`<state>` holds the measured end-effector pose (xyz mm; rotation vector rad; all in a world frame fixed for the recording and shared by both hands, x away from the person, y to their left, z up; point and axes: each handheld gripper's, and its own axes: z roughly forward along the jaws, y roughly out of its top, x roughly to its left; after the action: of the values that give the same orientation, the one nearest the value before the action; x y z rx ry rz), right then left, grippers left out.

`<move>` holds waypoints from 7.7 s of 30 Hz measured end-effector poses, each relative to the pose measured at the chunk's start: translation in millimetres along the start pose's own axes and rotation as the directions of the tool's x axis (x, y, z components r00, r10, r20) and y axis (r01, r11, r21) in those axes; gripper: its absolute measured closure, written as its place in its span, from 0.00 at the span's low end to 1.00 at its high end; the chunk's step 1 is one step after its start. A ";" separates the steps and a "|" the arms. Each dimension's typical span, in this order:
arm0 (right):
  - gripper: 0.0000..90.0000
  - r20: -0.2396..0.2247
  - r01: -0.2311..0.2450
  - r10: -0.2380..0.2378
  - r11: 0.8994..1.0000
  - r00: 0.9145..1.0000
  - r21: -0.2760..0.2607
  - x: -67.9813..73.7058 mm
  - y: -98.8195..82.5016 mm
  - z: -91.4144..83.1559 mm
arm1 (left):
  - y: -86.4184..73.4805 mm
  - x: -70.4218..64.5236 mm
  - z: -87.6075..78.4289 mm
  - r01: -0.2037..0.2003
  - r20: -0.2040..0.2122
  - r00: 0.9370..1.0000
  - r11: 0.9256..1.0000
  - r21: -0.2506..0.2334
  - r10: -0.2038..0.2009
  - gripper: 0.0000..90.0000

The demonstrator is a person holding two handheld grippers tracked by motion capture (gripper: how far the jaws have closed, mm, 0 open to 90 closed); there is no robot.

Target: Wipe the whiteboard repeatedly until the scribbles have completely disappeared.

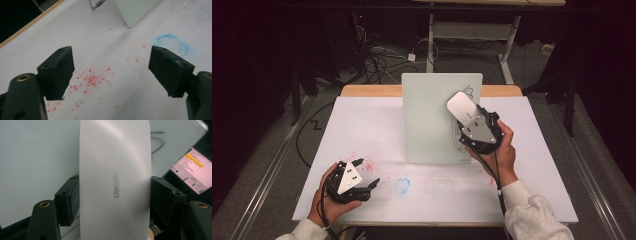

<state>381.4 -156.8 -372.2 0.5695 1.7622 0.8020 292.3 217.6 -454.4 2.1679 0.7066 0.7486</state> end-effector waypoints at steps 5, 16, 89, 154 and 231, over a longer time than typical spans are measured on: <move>0.35 -0.053 0.034 -0.033 0.999 0.998 0.016 19.8 -9.5 -2.3 | 0.3 -0.8 0.5 -0.001 0.002 1.000 1.000 0.002 0.001 0.22; 0.35 0.055 0.020 -0.021 1.000 0.998 0.022 -18.4 19.4 4.9 | -0.1 -0.6 0.2 0.000 0.005 1.000 1.000 0.000 0.000 0.22; 0.35 -0.043 0.067 -0.063 0.994 0.997 0.086 15.0 -18.9 -3.5 | 1.3 -2.2 -1.5 -0.014 0.016 1.000 1.000 -0.003 0.014 0.22; 0.35 -0.002 -0.093 0.093 0.992 0.996 0.087 97.2 -65.6 -8.3 | 1.4 -1.9 -2.6 -0.001 0.018 1.000 1.000 -0.006 0.001 0.22; 0.35 -0.038 0.186 -0.183 0.970 0.982 0.154 68.6 -68.5 -3.7 | 2.7 -3.8 -0.5 -0.010 0.027 1.000 1.000 0.008 0.010 0.22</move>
<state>356.3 -154.1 -465.9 0.4921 1.8805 0.5457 290.0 213.7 -453.1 2.1862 0.6866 0.7208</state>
